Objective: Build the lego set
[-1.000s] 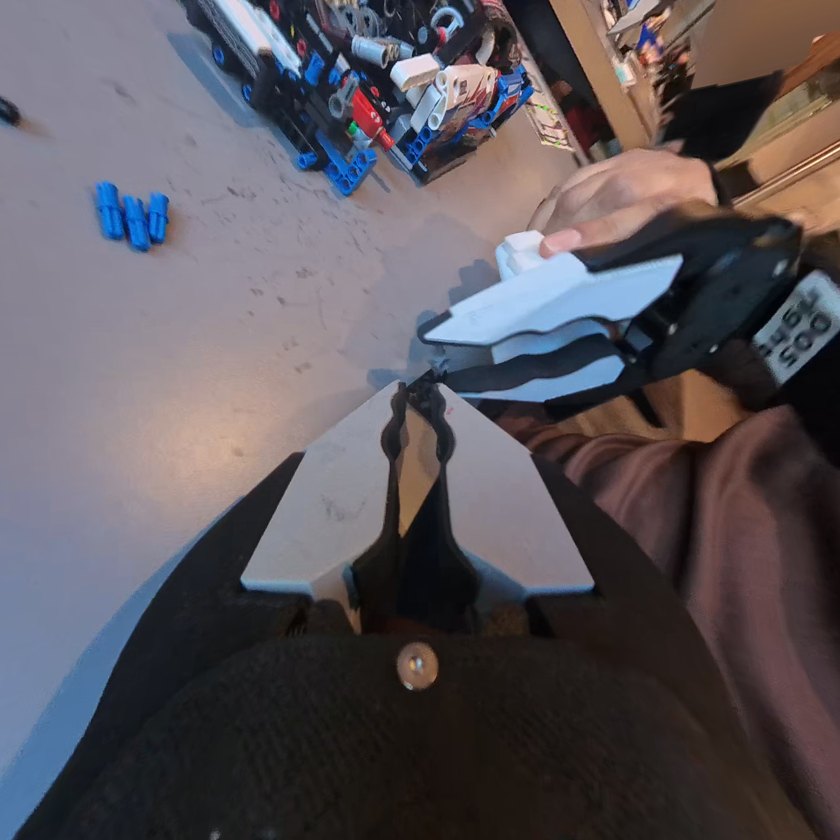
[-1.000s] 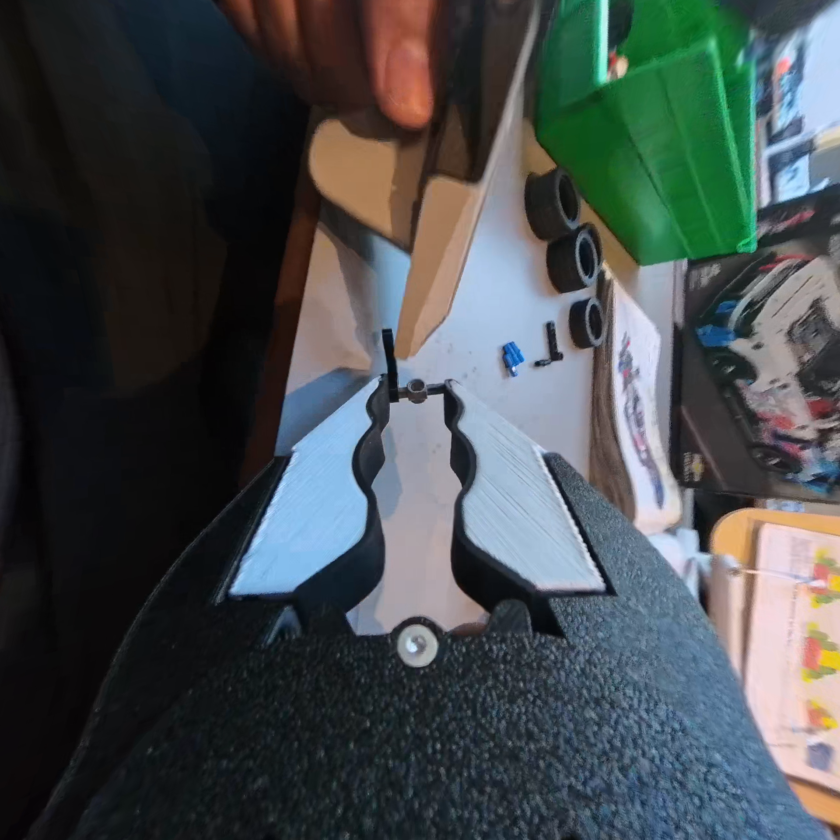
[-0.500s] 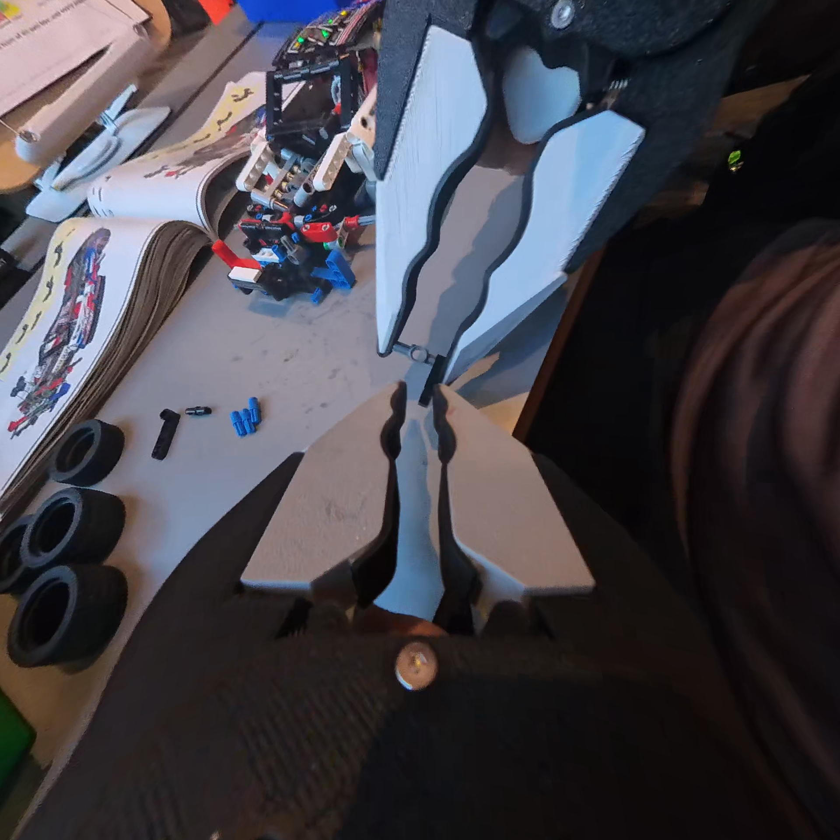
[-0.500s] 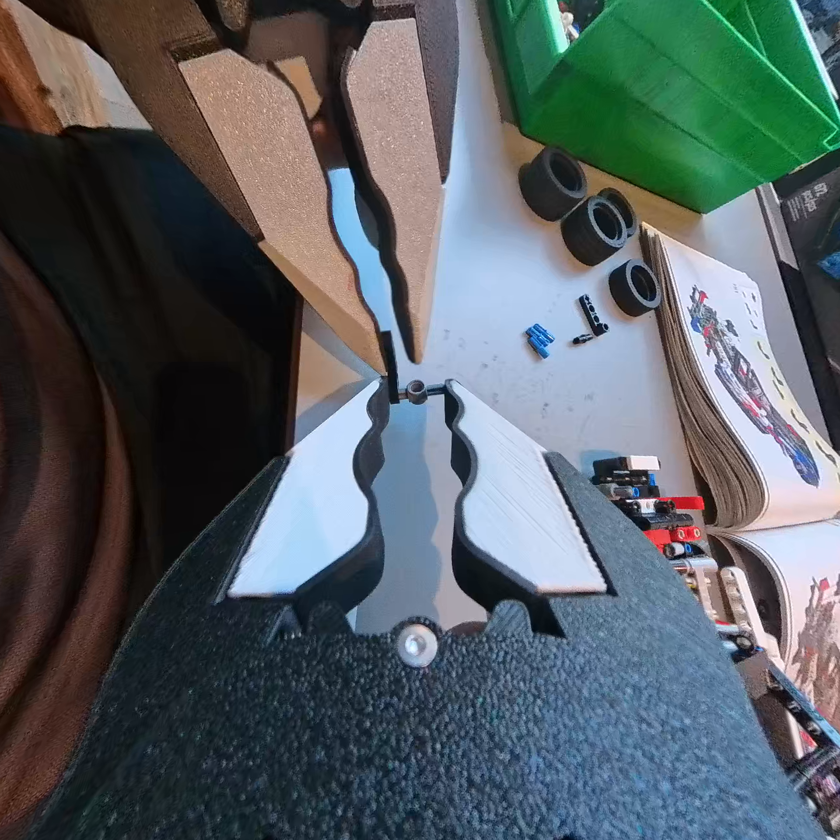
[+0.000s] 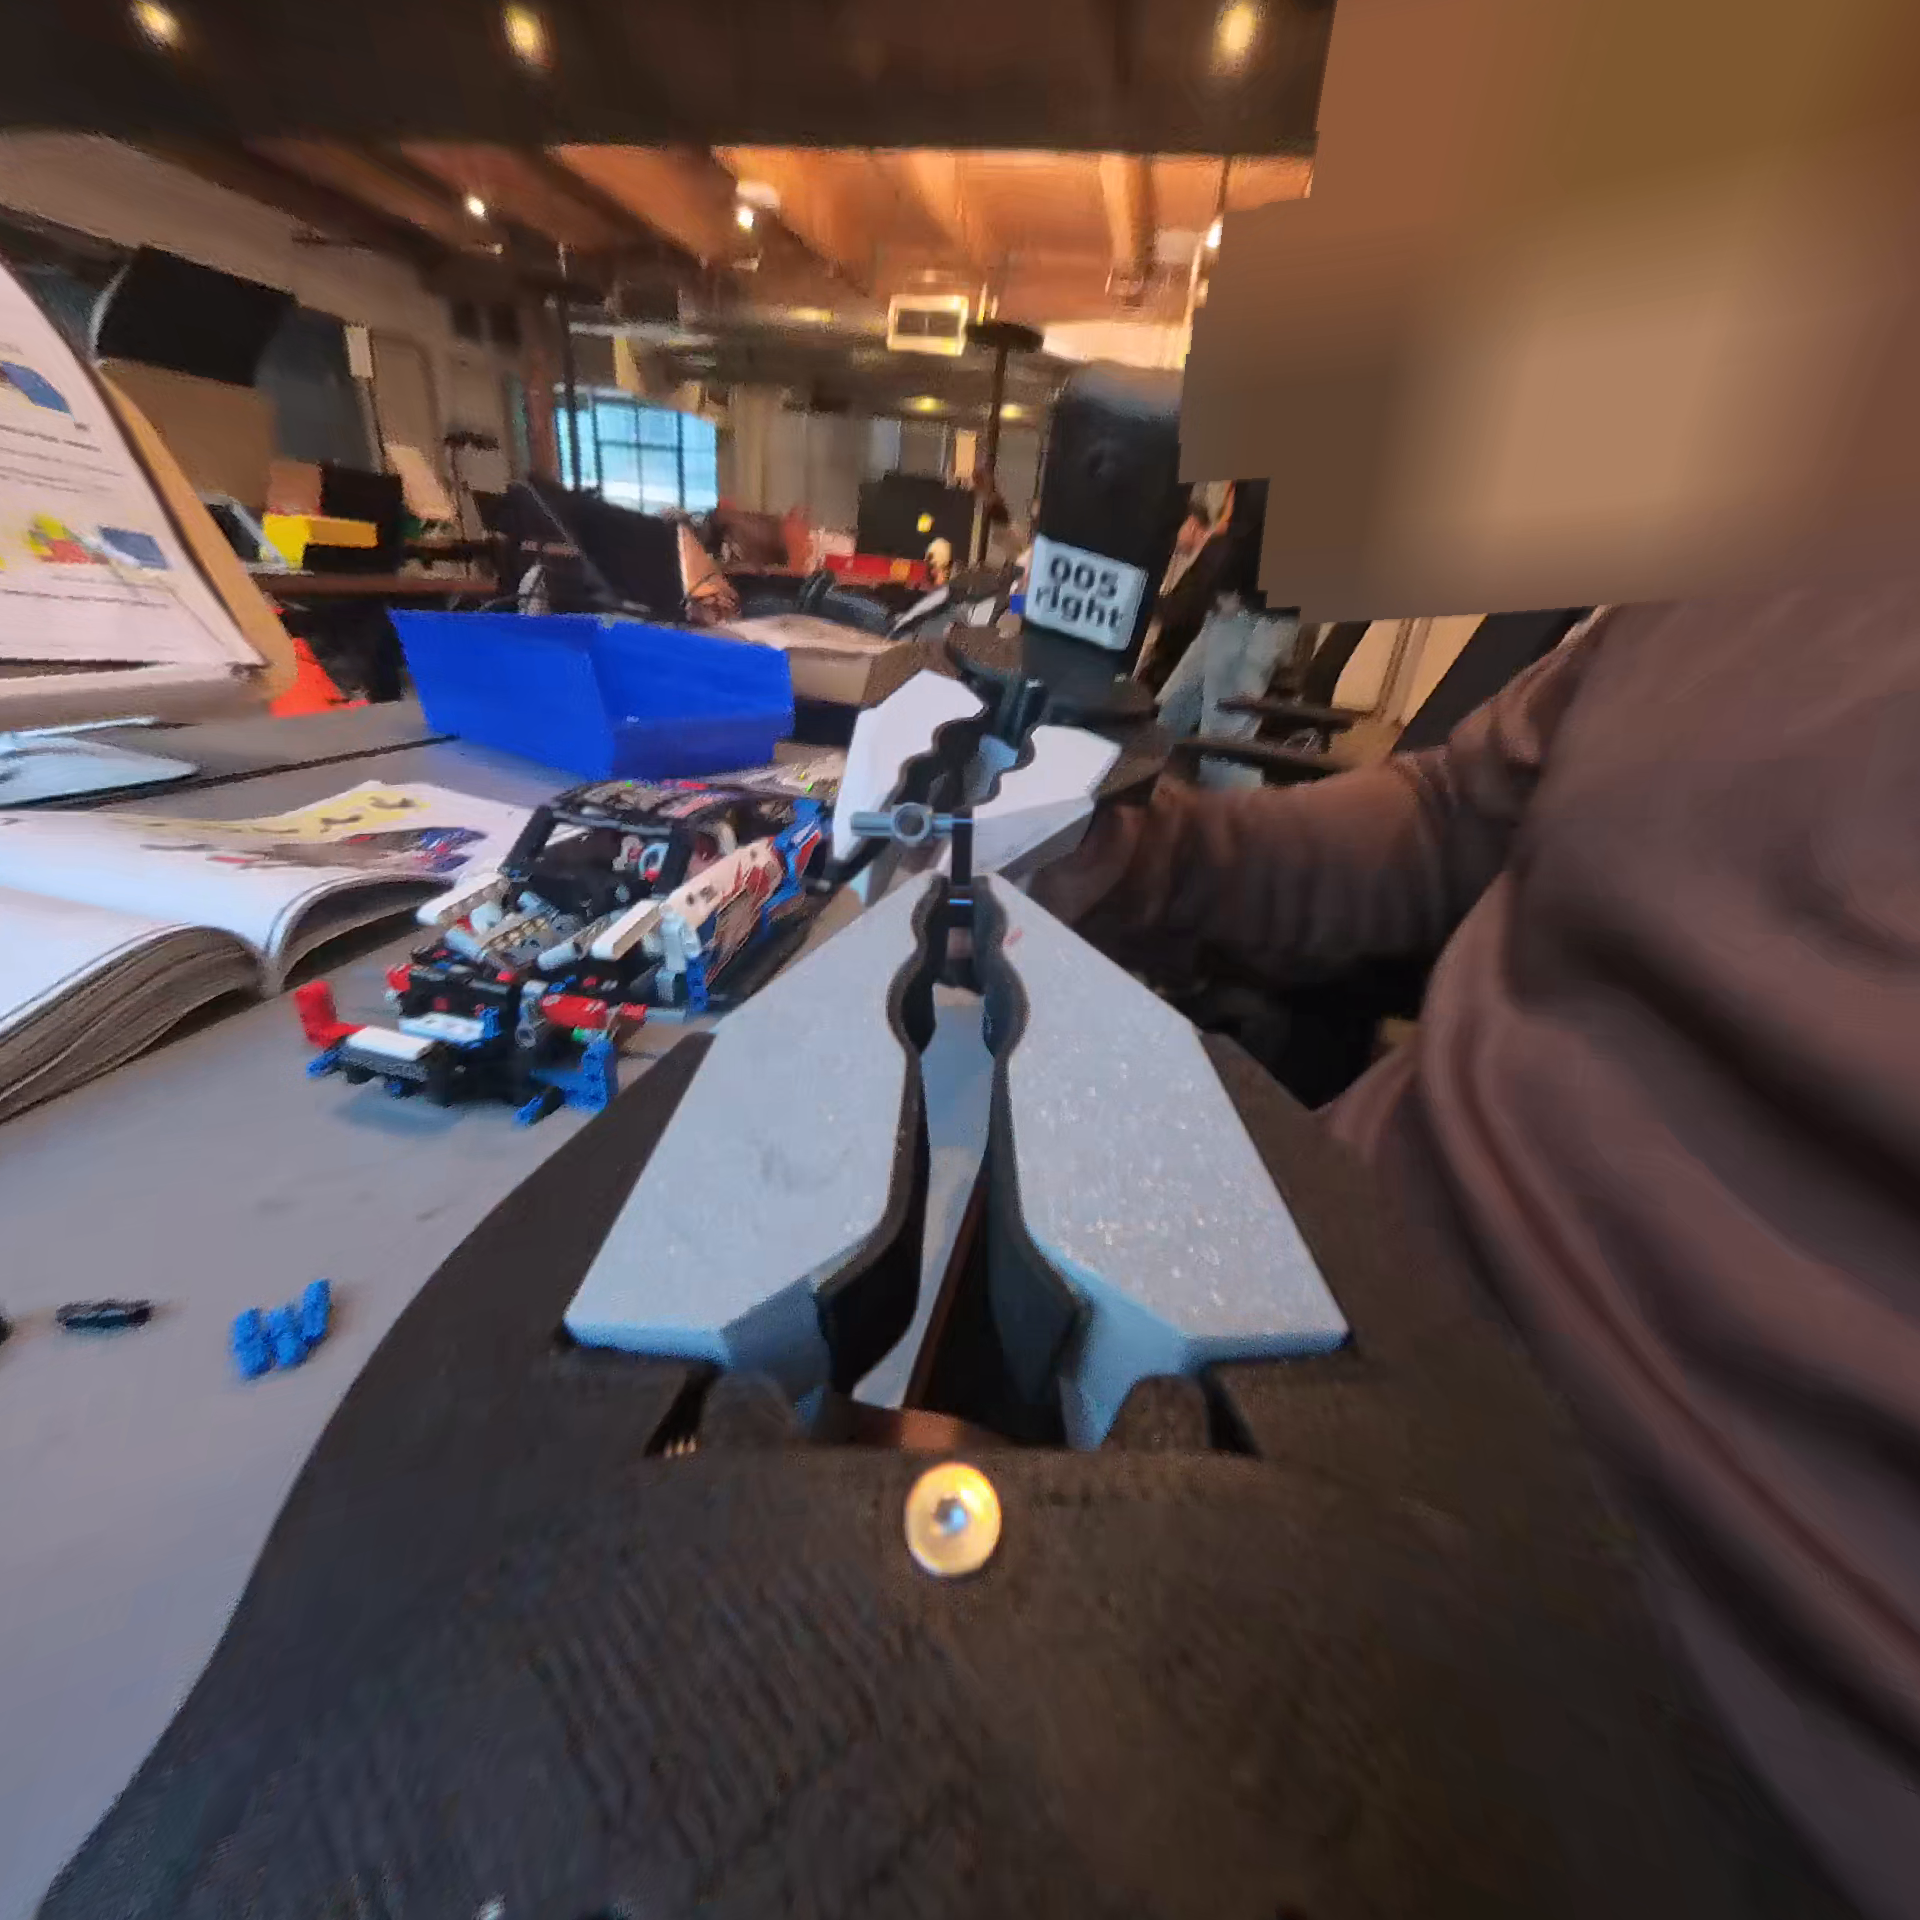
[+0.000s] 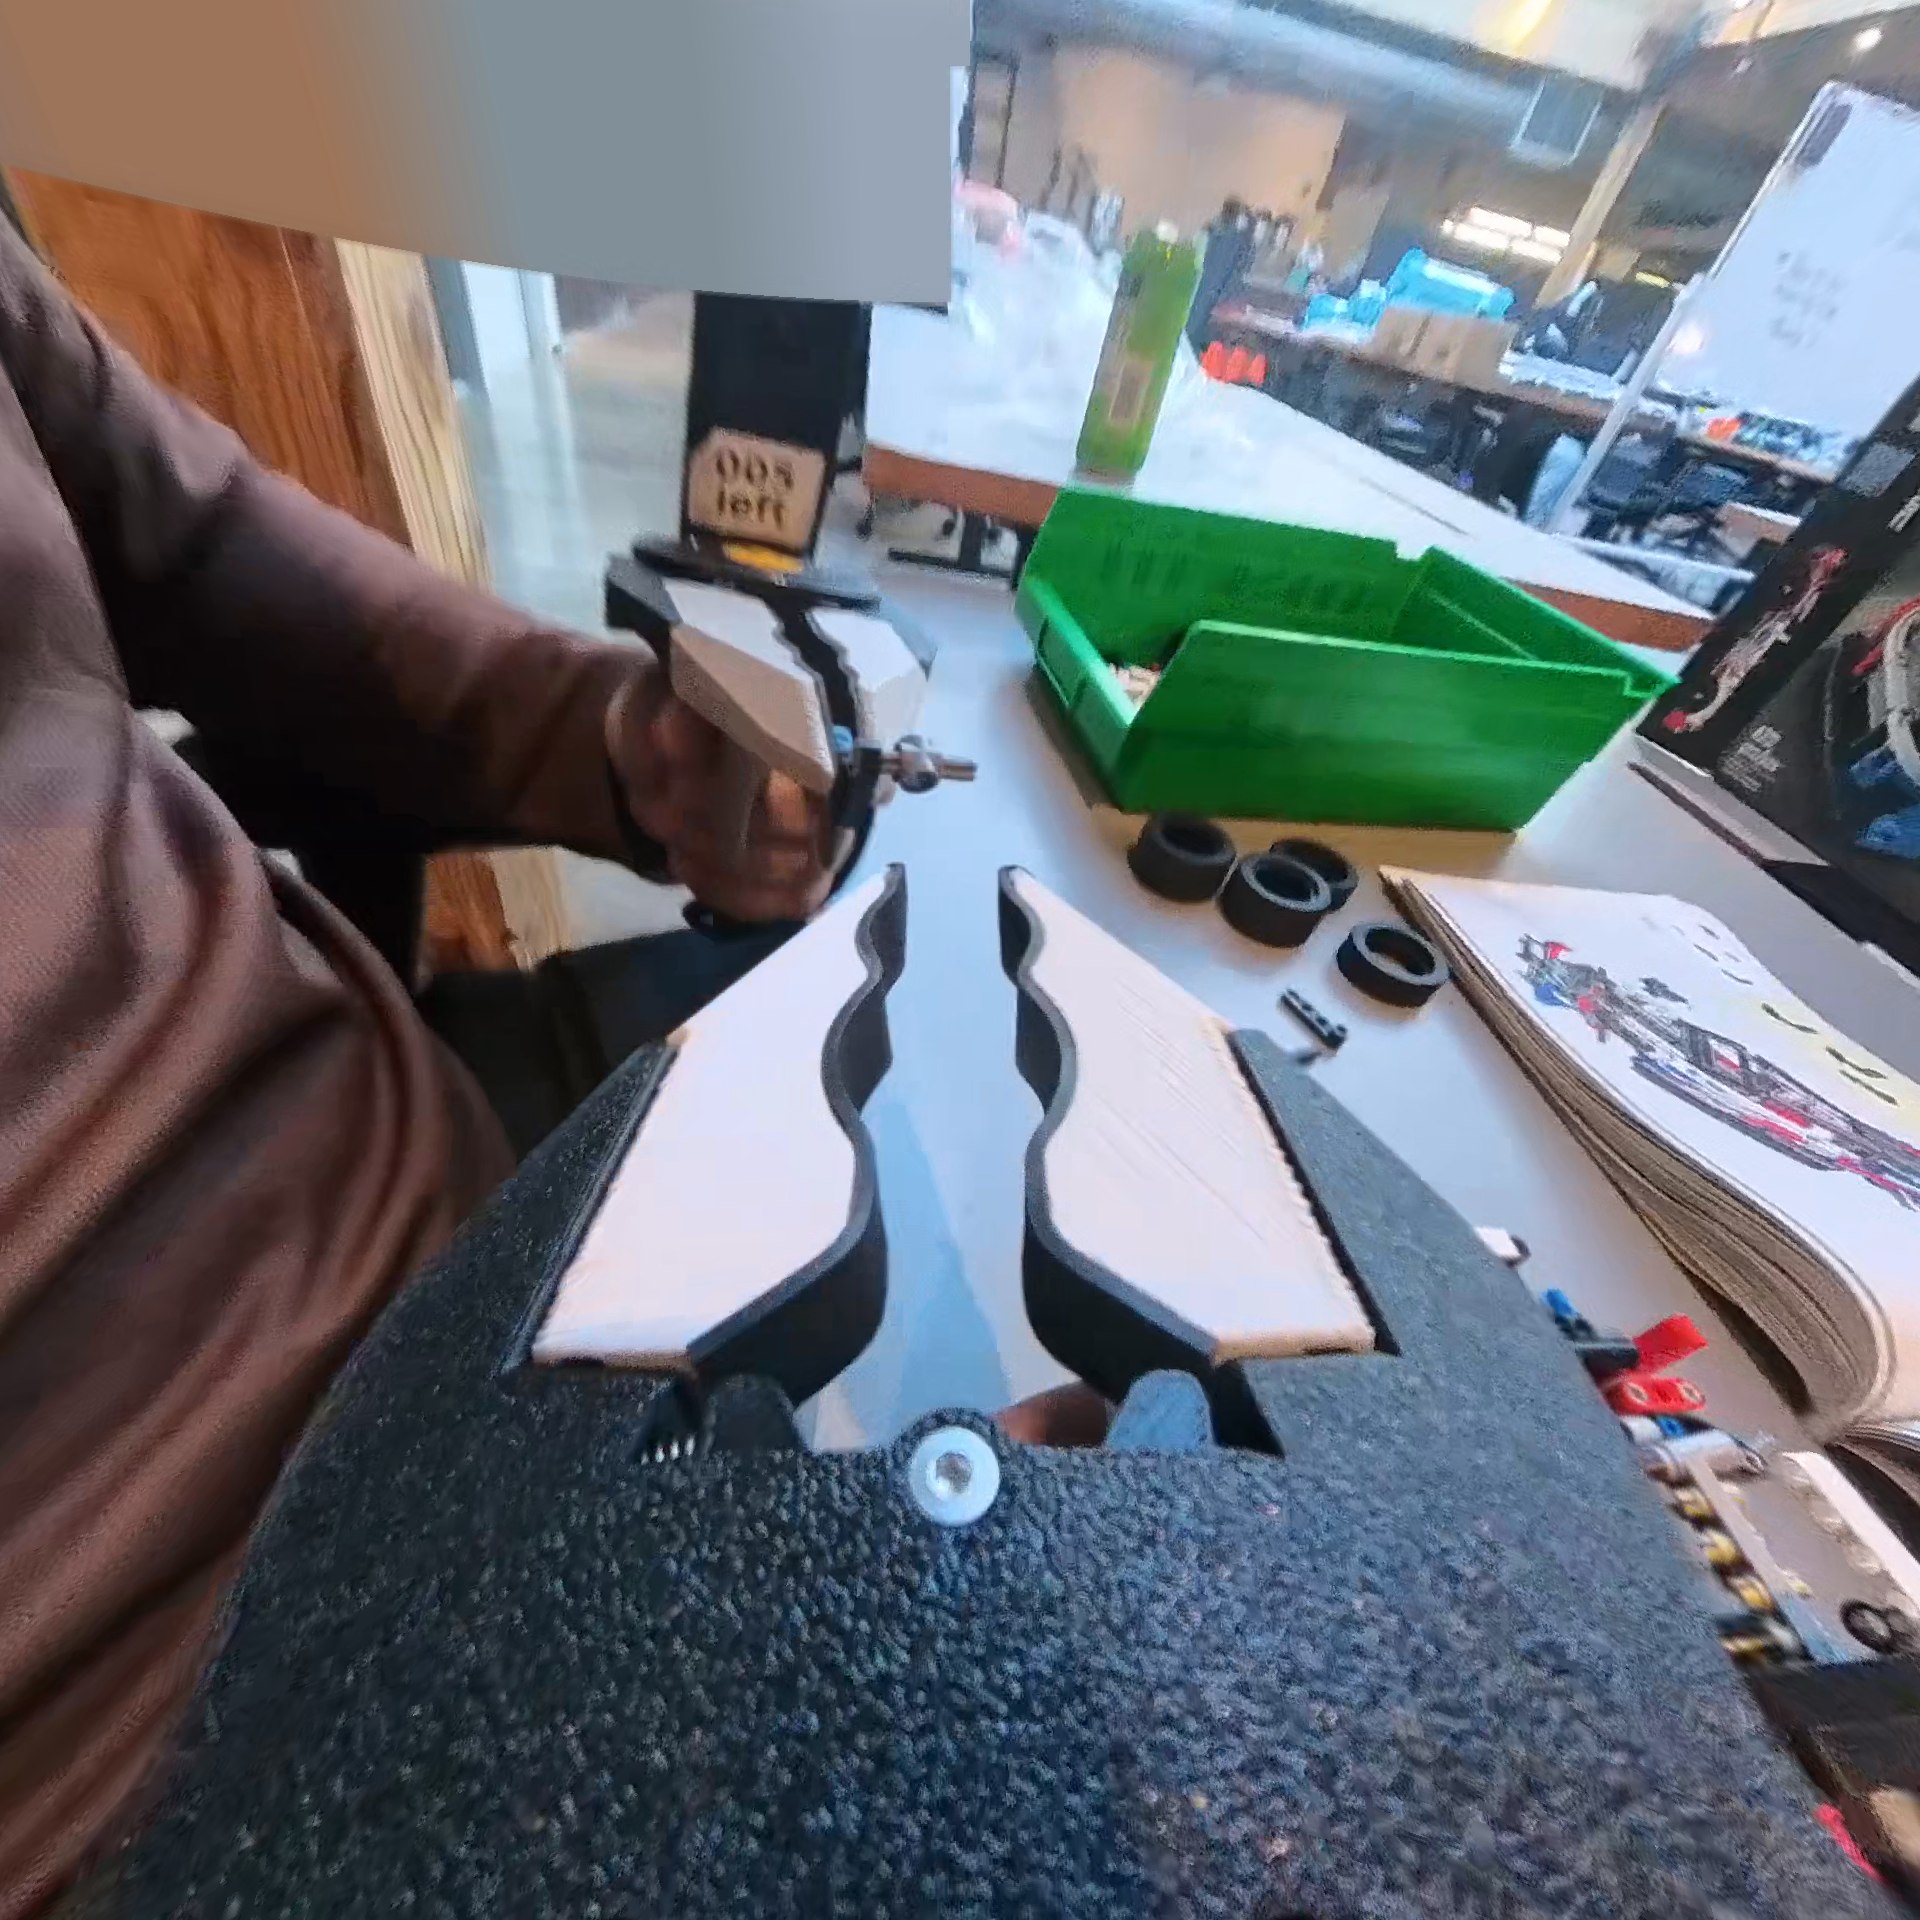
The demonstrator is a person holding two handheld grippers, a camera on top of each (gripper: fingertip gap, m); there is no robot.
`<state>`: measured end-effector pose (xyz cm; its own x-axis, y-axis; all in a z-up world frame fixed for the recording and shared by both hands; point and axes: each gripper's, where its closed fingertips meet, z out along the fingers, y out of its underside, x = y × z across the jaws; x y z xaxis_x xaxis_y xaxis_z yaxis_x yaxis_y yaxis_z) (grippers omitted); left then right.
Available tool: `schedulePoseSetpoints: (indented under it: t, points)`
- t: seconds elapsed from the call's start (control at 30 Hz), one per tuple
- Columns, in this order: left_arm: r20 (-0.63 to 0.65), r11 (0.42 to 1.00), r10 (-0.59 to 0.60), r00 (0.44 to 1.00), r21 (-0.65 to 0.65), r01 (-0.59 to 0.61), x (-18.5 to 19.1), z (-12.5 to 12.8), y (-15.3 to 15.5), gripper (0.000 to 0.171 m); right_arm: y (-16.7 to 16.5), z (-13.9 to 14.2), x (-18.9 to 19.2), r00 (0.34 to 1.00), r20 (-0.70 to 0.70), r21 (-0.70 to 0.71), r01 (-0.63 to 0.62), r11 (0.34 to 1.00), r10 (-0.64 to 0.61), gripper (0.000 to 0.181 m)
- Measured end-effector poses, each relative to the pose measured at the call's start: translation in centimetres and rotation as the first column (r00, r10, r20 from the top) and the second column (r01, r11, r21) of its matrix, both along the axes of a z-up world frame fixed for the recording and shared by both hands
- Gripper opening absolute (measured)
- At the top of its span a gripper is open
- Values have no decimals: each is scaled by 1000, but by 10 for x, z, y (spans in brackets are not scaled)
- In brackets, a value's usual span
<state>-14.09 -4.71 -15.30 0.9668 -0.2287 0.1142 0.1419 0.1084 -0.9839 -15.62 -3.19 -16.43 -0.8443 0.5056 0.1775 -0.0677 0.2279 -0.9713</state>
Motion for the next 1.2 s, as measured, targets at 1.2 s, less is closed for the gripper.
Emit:
schedulePoseSetpoints:
  t: [1.2]
  points:
    - [352,981,-191,916,111,162,6,21,0,2,-18,31,7,996,15,-170,-89,981,93,23]
